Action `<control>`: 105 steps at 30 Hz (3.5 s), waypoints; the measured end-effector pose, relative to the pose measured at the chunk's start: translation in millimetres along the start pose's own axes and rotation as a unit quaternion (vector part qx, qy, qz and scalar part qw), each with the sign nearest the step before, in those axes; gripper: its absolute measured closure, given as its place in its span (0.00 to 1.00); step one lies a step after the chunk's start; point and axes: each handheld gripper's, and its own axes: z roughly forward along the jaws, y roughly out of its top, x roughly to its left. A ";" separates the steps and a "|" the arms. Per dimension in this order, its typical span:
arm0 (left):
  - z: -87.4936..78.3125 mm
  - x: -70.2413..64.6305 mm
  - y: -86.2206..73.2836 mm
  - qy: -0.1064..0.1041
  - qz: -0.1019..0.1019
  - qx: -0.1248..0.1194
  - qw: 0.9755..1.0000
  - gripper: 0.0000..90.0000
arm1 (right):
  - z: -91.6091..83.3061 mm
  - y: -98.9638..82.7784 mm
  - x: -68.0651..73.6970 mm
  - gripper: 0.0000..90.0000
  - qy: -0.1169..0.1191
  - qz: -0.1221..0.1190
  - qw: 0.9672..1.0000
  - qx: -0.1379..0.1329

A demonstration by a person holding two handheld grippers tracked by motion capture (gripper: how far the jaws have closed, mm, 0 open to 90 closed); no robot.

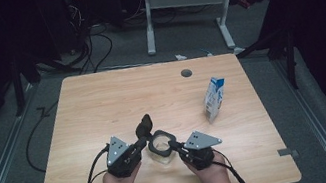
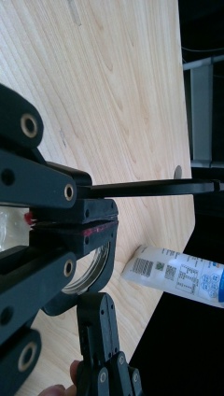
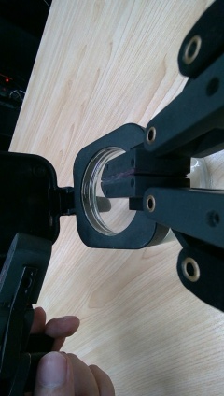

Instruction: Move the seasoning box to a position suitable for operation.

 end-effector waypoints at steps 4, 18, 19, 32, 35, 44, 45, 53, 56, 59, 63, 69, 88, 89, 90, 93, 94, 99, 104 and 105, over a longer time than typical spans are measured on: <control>-1.5 -0.2 -0.3 -0.001 0.002 0.002 1.000 0.97 | 0.0 0.0 -0.2 1.00 0.001 -0.001 1.000 0.000; -28.4 33.5 -23.7 0.025 0.031 0.063 0.997 0.79 | -12.2 3.5 -12.6 0.85 -0.023 0.018 1.000 -0.012; -30.5 39.7 -27.4 0.033 0.032 0.071 0.996 0.77 | -13.1 2.6 -14.7 0.84 -0.028 0.019 0.999 -0.011; -35.5 79.7 -49.7 0.031 0.025 0.103 0.994 0.60 | -8.8 -19.3 -41.2 0.72 -0.102 0.041 0.994 0.015; -37.4 80.4 -49.8 0.023 0.037 0.103 0.994 0.61 | -8.5 -23.0 -45.3 0.71 -0.108 0.061 0.992 0.020; -40.1 79.3 -60.1 0.015 0.058 0.115 0.992 0.56 | -13.0 -33.1 -53.0 0.66 -0.158 0.090 0.983 0.034; -41.8 79.8 -59.8 0.014 0.056 0.112 0.992 0.56 | -13.8 -33.8 -53.8 0.64 -0.163 0.092 0.982 0.033; -48.2 86.7 -60.1 0.023 0.035 0.104 0.994 0.56 | -19.7 -42.6 -56.8 0.58 -0.191 0.088 0.977 0.023; -47.8 85.6 -60.4 0.026 0.035 0.102 0.994 0.56 | -22.9 -47.5 -59.8 0.58 -0.194 0.088 0.977 0.021; -46.1 83.7 -61.2 0.024 0.035 0.100 0.994 0.56 | -25.9 -52.0 -65.7 0.57 -0.197 0.091 0.976 0.028; -44.8 82.4 -60.3 0.022 0.034 0.093 0.995 0.56 | -28.3 -52.5 -77.1 0.54 -0.206 0.108 0.972 0.039; -48.3 82.3 -60.4 0.015 0.032 0.091 0.995 0.56 | -27.3 -44.8 -95.1 0.53 -0.231 0.133 0.963 0.043; -50.0 83.5 -60.7 0.015 0.032 0.086 0.996 0.56 | -0.4 -17.1 -141.2 0.39 -0.287 0.178 0.940 0.051; -49.9 83.4 -60.8 0.015 0.032 0.086 0.996 0.55 | 1.5 -15.4 -141.7 0.38 -0.296 0.177 0.937 0.052; -49.8 83.4 -60.8 0.015 0.032 0.086 0.996 0.55 | 1.9 -14.9 -142.1 0.37 -0.297 0.177 0.937 0.051; -50.2 82.9 -61.0 0.015 0.034 0.087 0.995 0.55 | 2.3 -14.2 -144.5 0.39 -0.304 0.187 0.933 0.047; -50.3 82.7 -61.0 0.015 0.034 0.088 0.995 0.55 | 1.9 -14.5 -146.0 0.40 -0.304 0.193 0.932 0.045; -49.8 82.2 -61.3 0.017 0.037 0.088 0.995 0.55 | -0.7 -14.6 -147.6 0.51 -0.296 0.202 0.933 0.045; -49.9 82.5 -61.5 0.016 0.035 0.089 0.995 0.55 | -3.3 -13.2 -145.4 0.66 -0.299 0.190 0.934 0.046; -50.0 82.6 -61.5 0.015 0.034 0.089 0.995 0.55 | -3.8 -13.1 -144.8 0.68 -0.298 0.192 0.934 0.045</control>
